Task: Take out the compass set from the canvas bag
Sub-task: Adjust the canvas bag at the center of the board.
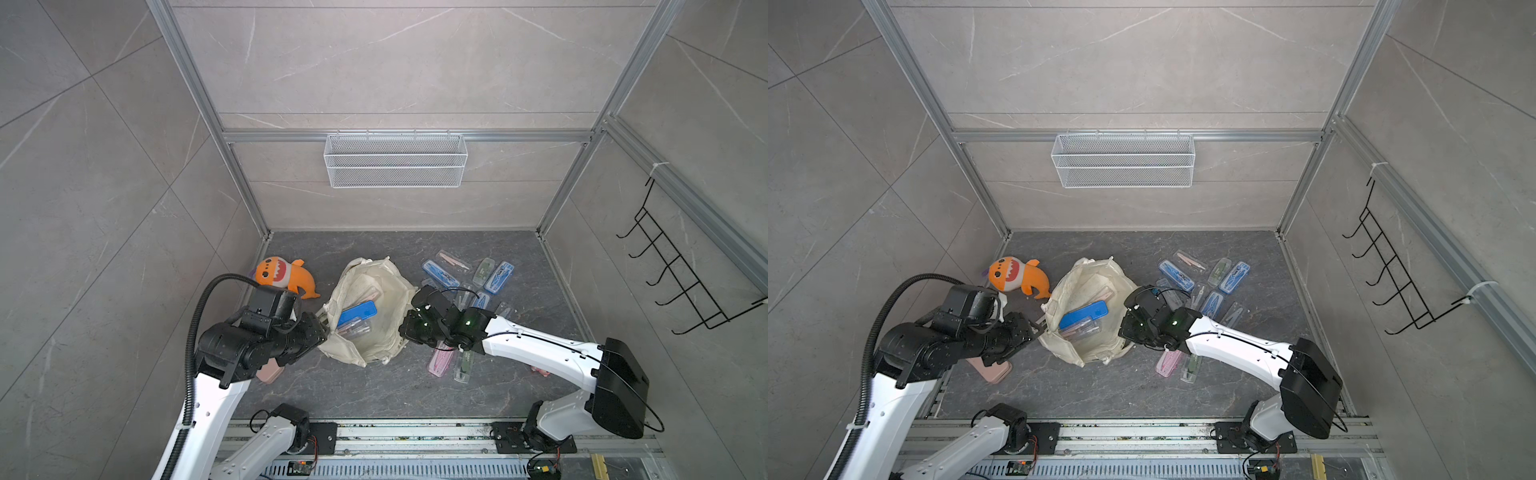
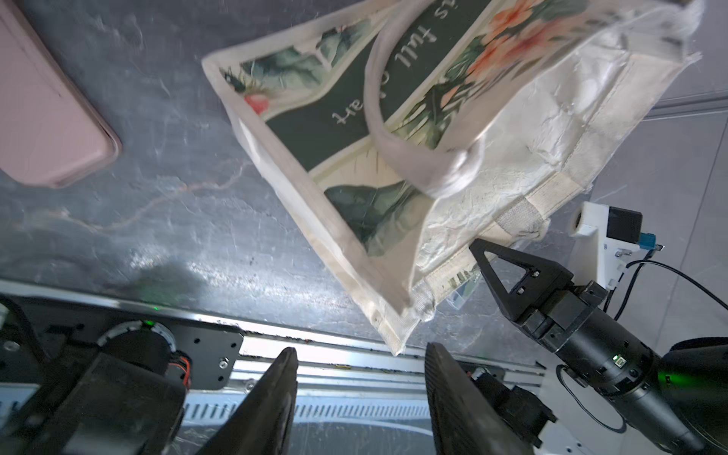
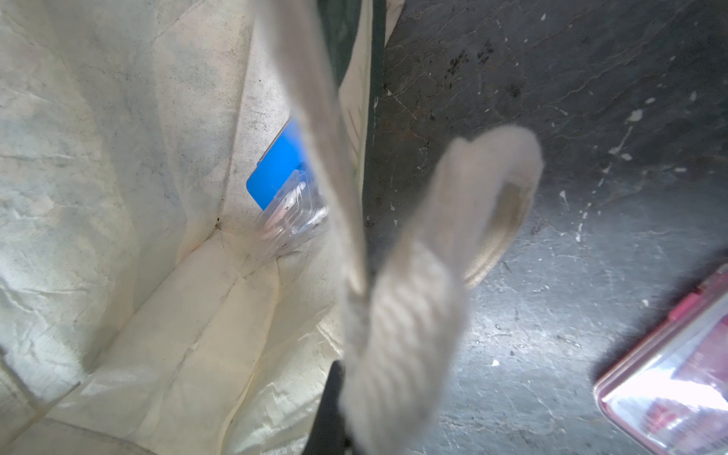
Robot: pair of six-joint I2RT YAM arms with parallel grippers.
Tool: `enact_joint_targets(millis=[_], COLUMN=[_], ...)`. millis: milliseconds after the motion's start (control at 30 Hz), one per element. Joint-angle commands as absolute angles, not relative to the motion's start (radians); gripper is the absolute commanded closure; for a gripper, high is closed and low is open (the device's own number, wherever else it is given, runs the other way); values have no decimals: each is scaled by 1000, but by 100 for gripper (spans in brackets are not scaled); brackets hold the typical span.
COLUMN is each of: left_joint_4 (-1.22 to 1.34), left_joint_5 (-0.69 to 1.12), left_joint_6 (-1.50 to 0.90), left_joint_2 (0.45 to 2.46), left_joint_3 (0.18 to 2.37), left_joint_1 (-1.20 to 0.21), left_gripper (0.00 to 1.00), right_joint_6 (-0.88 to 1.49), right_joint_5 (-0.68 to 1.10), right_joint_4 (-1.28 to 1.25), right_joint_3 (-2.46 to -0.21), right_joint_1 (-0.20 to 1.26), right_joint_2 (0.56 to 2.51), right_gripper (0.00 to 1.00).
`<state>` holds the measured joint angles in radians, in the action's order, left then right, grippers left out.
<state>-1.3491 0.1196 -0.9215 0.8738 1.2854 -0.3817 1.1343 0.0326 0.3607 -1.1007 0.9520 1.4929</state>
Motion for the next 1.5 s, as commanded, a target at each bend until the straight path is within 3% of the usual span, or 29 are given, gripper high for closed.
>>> enact_joint_targets(millis=[0, 267, 333, 400, 767, 800, 833, 933, 967, 1000, 1100, 1233, 1367, 1467], left_joint_4=[-1249, -1197, -1184, -1188, -1117, -1118, -1120, -1115, -1118, -1122, -1119, -1109, -1083, -1054], left_joint_5=[160, 64, 17, -2, -121, -124, -131, -111, -99, -80, -12, 41, 62, 69], left_joint_6=[-1065, -1245, -1265, -1264, -1249, -1240, -1226, -1176, -1157, -1133, -1115, -1135, -1167, -1175], left_joint_2=[889, 906, 918, 934, 1029, 1041, 1051, 1050, 1046, 1039, 999, 923, 886, 904], left_joint_3=[1257, 1213, 1199, 1176, 1107, 1110, 1113, 1108, 1103, 1096, 1045, 959, 916, 915], left_joint_1=[-402, -570, -619, -629, -611, -611, -611, -611, -611, -611, -619, -657, -680, -697], left_gripper=[45, 40, 33, 28, 25, 29, 40, 86, 96, 100, 100, 100, 100, 100], right_joint_6=[1149, 1147, 1147, 1144, 1134, 1132, 1133, 1132, 1131, 1132, 1139, 1153, 1155, 1124], right_joint_5=[2, -19, -20, -18, -17, -16, -15, -17, -18, -19, -19, -29, -80, -120], right_joint_4=[335, 338, 338, 338, 344, 347, 347, 344, 344, 344, 341, 344, 402, 462], right_joint_3=[-1149, -1162, -1168, -1173, -1166, -1166, -1165, -1161, -1160, -1160, -1155, -1133, -1128, -1160], right_joint_1=[974, 991, 995, 997, 1014, 1012, 1013, 1012, 1013, 1012, 1013, 1008, 1000, 1008], right_joint_2=[1514, 1529, 1530, 1537, 1541, 1542, 1542, 1536, 1535, 1533, 1528, 1495, 1421, 1359], right_gripper=[100, 100, 100, 100, 100, 100, 100, 100, 100, 100, 98, 83, 58, 52])
